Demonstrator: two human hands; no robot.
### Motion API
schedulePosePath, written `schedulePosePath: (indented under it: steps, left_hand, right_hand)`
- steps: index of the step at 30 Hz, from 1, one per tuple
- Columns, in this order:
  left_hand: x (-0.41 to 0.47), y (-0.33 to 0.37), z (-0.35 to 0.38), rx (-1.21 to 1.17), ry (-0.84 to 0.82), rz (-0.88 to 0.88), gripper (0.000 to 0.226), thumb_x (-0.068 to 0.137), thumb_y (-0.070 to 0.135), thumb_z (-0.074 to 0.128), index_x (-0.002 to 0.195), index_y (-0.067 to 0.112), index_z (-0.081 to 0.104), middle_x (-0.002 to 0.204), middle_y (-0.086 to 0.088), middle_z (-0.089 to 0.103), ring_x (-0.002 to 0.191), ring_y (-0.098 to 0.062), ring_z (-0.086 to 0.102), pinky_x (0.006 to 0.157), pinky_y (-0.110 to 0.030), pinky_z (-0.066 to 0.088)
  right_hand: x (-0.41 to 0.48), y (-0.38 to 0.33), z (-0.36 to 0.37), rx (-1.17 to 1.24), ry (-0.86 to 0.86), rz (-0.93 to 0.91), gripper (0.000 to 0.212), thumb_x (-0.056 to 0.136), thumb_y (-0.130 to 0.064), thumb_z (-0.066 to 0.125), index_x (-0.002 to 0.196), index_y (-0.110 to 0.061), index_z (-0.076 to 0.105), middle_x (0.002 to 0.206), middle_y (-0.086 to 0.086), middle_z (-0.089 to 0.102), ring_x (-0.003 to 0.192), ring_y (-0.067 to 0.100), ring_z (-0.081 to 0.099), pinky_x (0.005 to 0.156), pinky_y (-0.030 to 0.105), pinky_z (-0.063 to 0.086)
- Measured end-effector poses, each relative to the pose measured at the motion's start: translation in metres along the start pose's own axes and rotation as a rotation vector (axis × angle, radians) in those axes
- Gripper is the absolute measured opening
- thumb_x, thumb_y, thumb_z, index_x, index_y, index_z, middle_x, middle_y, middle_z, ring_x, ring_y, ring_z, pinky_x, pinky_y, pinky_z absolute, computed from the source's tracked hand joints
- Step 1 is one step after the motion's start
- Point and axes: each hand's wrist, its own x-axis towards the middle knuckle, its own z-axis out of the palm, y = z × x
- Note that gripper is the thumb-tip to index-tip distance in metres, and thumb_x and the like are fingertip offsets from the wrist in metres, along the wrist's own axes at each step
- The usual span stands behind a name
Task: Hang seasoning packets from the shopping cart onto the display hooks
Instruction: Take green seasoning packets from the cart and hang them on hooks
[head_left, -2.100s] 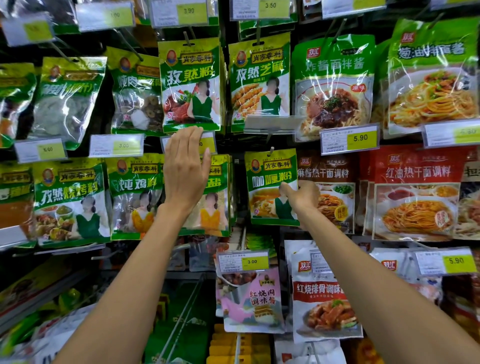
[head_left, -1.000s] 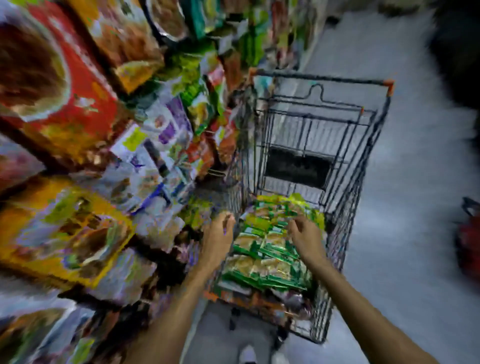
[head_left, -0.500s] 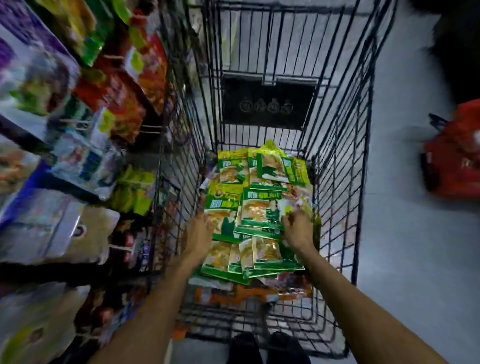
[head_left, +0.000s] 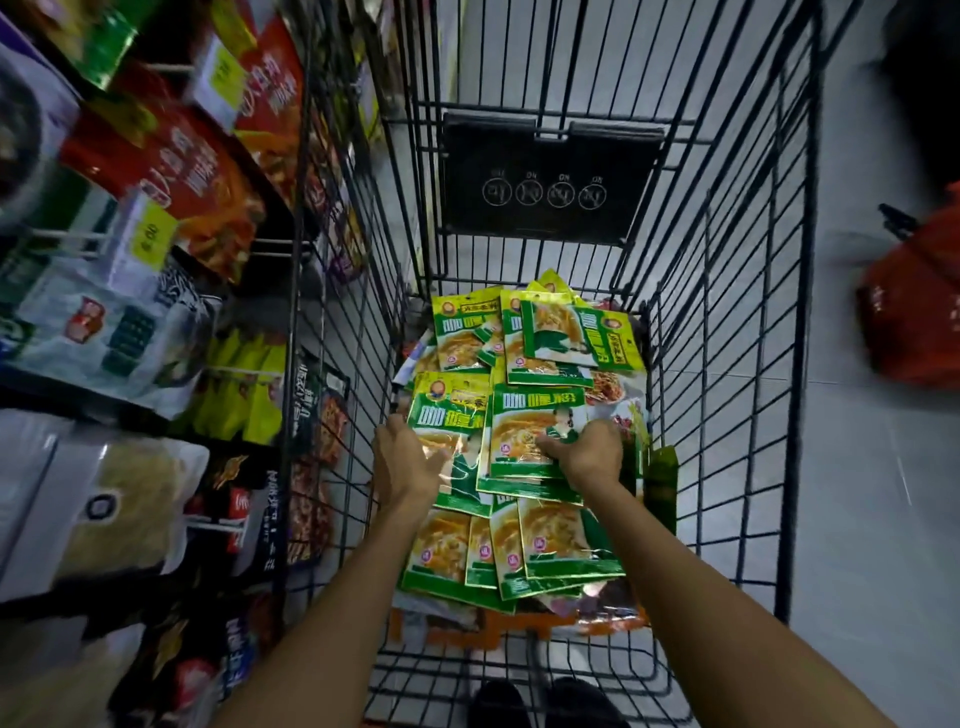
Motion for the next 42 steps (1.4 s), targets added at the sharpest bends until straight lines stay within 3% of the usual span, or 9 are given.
schedulePosePath:
  steps: [5, 7, 13, 20, 24, 29, 37, 40, 42]
  left_hand:
    - [0.010, 0.012, -0.018, -0.202, -0.121, -0.099, 0.019, 0.069, 0.011, 0.082, 0.081, 0.010, 0.067, 0.086, -0.005, 0.065, 0.076, -0.021, 0.062, 0.055, -0.022, 0.045]
    - [0.011, 0.014, -0.022, -0.287, -0.150, -0.142, 0.023, 0.071, 0.008, 0.081, 0.067, 0.017, 0.059, 0.076, 0.000, 0.061, 0.069, -0.018, 0.057, 0.057, -0.020, 0.042]
    - [-0.010, 0.017, -0.043, -0.428, -0.204, -0.048, 0.018, 0.080, 0.001, 0.069, 0.082, 0.017, 0.061, 0.084, 0.000, 0.063, 0.071, -0.012, 0.056, 0.062, -0.021, 0.043]
    - [-0.071, 0.031, -0.129, -0.746, -0.097, 0.111, 0.015, 0.081, 0.008, 0.072, 0.090, 0.017, 0.066, 0.092, -0.004, 0.070, 0.079, -0.015, 0.066, 0.057, -0.019, 0.051]
    - [-0.121, 0.037, -0.212, -0.872, 0.092, 0.210, 0.029, 0.080, 0.011, 0.073, 0.108, 0.014, 0.065, 0.105, -0.004, 0.069, 0.093, -0.019, 0.066, 0.080, -0.032, 0.054]
    - [-0.216, 0.027, -0.318, -0.937, 0.437, 0.326, 0.021, 0.077, 0.016, 0.074, 0.097, 0.018, 0.066, 0.087, 0.013, 0.070, 0.081, -0.008, 0.065, 0.066, -0.017, 0.050]
    - [-0.405, -0.018, -0.432, -0.970, 0.952, 0.463, 0.021, 0.078, 0.008, 0.072, 0.084, 0.027, 0.065, 0.071, 0.023, 0.071, 0.065, 0.007, 0.066, 0.054, -0.007, 0.047]
    - [-0.472, -0.044, -0.459, -0.958, 1.107, 0.459, 0.017, 0.076, 0.015, 0.073, 0.084, 0.029, 0.068, 0.082, 0.019, 0.073, 0.074, 0.002, 0.068, 0.060, -0.011, 0.051]
    - [-0.513, -0.062, -0.473, -0.942, 1.216, 0.457, 0.018, 0.077, 0.010, 0.072, 0.078, 0.029, 0.070, 0.078, 0.015, 0.073, 0.069, 0.002, 0.068, 0.059, -0.013, 0.053]
  right_hand:
    - [-0.004, -0.005, -0.018, 0.318, -0.147, 0.214, 0.049, 0.065, -0.020, 0.088, 0.069, -0.008, 0.040, 0.090, 0.016, 0.059, 0.084, 0.031, 0.060, 0.073, 0.044, 0.056]
    - [-0.008, -0.002, -0.023, 0.449, -0.188, 0.276, 0.047, 0.064, -0.009, 0.087, 0.083, 0.002, 0.046, 0.104, 0.022, 0.061, 0.093, 0.034, 0.061, 0.077, 0.043, 0.055]
    - [-0.032, 0.003, -0.050, 0.538, -0.226, 0.251, 0.078, 0.070, -0.004, 0.083, 0.134, 0.008, 0.040, 0.120, 0.026, 0.060, 0.107, 0.037, 0.061, 0.089, 0.047, 0.052]
    - [-0.090, -0.038, -0.128, 0.657, -0.330, -0.117, 0.026, 0.076, -0.015, 0.077, 0.093, -0.003, 0.061, 0.089, 0.018, 0.069, 0.075, 0.030, 0.068, 0.066, 0.039, 0.059]
    - [-0.137, -0.091, -0.181, 0.666, -0.398, -0.371, 0.025, 0.079, -0.028, 0.075, 0.093, -0.010, 0.065, 0.084, 0.009, 0.071, 0.074, 0.024, 0.069, 0.063, 0.037, 0.059]
    - [-0.220, -0.156, -0.238, 0.637, -0.503, -0.735, 0.014, 0.078, -0.033, 0.075, 0.079, -0.020, 0.070, 0.066, -0.004, 0.070, 0.057, 0.010, 0.065, 0.051, 0.023, 0.045]
    - [-0.393, -0.234, -0.280, 0.583, -0.783, -1.183, 0.082, 0.049, -0.068, 0.078, 0.111, -0.015, 0.065, 0.107, 0.002, 0.070, 0.104, 0.027, 0.066, 0.089, 0.044, 0.052]
    - [-0.458, -0.250, -0.278, 0.604, -0.901, -1.302, 0.058, 0.047, -0.060, 0.080, 0.090, -0.022, 0.071, 0.090, -0.002, 0.075, 0.093, 0.024, 0.070, 0.072, 0.030, 0.053]
    - [-0.503, -0.255, -0.274, 0.597, -0.962, -1.378, 0.052, 0.049, -0.056, 0.081, 0.087, -0.021, 0.071, 0.093, 0.004, 0.075, 0.090, 0.023, 0.071, 0.076, 0.034, 0.054]
